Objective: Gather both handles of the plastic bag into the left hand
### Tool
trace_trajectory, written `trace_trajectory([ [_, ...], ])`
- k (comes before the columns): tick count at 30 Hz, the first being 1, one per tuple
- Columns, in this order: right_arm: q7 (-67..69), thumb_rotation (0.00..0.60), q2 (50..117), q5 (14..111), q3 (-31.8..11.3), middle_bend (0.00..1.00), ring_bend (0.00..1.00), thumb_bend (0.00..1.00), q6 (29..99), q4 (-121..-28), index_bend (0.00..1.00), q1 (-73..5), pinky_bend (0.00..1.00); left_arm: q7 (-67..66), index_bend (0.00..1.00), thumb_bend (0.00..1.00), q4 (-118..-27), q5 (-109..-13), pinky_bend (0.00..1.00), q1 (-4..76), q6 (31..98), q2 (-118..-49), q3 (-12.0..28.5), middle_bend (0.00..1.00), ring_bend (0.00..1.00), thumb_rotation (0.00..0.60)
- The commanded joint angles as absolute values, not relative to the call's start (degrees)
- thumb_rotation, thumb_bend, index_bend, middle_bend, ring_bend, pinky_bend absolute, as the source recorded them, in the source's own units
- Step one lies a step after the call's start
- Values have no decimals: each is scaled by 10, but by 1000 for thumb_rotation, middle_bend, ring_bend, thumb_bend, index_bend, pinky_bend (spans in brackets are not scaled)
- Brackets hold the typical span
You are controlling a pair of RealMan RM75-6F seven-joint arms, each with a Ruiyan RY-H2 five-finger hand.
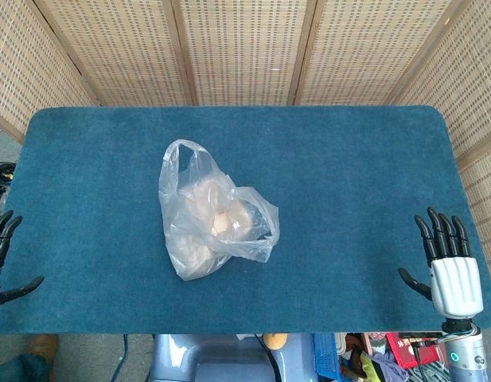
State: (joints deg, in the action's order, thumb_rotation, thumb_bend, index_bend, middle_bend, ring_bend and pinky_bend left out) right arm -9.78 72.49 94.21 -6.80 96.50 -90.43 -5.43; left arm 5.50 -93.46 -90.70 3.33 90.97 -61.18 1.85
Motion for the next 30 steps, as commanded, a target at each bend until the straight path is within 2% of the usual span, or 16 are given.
trace_trajectory([
  [1, -98, 600, 725, 942, -68, 0, 0, 0, 964, -904, 0, -54, 0, 57, 0, 95, -935, -906, 0, 33, 910, -611, 19, 0, 0, 600],
  [11, -78, 600, 724, 953, -62, 0, 0, 0, 940, -896, 0, -69, 0, 66, 0, 95, -938, -896, 0, 33, 908, -605, 24, 0, 0, 600],
  [18, -4, 600, 753, 1029, -74, 0, 0, 0, 882, -824, 0, -164, 0, 54, 0, 97, -950, -885, 0, 38, 903, -600, 33, 0, 0, 600],
  [25, 30, 600, 802, 1047, -88, 0, 0, 0, 802, -807, 0, -253, 0, 50, 0, 99, -949, -867, 0, 47, 880, -603, 39, 0, 0, 600],
  [30, 19, 600, 851, 1058, -113, 0, 0, 0, 788, -785, 0, -304, 0, 46, 0, 99, -944, -846, 0, 59, 857, -608, 46, 0, 0, 600],
])
